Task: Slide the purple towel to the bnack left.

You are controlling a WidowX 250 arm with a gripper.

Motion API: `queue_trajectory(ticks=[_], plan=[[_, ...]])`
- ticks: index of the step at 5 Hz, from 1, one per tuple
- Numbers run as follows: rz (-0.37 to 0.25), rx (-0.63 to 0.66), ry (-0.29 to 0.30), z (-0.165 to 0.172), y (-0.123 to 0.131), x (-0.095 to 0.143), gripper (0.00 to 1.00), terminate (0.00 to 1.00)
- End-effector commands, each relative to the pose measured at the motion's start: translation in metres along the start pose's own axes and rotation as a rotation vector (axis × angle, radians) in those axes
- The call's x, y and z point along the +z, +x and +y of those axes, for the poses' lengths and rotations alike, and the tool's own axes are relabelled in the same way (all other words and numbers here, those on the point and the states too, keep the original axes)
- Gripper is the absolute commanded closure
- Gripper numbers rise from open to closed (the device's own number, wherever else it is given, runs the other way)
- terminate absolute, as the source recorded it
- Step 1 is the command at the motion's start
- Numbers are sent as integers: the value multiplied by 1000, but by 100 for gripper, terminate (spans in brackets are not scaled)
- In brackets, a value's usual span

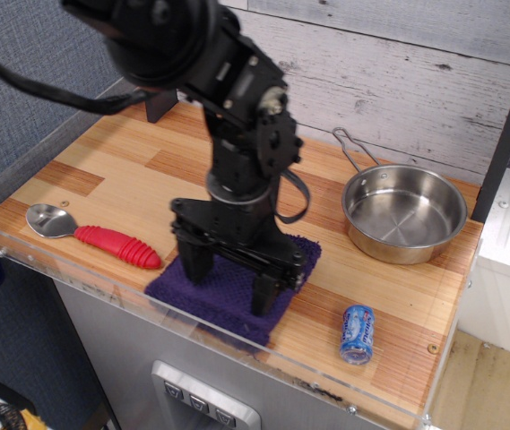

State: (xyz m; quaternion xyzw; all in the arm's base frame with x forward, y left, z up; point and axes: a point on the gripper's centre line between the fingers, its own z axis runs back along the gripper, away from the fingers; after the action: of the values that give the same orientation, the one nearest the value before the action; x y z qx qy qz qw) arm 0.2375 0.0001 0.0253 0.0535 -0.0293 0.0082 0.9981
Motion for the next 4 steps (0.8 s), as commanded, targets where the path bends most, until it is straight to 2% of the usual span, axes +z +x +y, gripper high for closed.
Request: queue_trajectory(ticks=[1,3,4], plan=[[-12,32,-66,-7,13,-10,0,0],[-13,36,-92,-5,24,-22,0,0],[-25,55,-81,-1,40,-21,0,0]])
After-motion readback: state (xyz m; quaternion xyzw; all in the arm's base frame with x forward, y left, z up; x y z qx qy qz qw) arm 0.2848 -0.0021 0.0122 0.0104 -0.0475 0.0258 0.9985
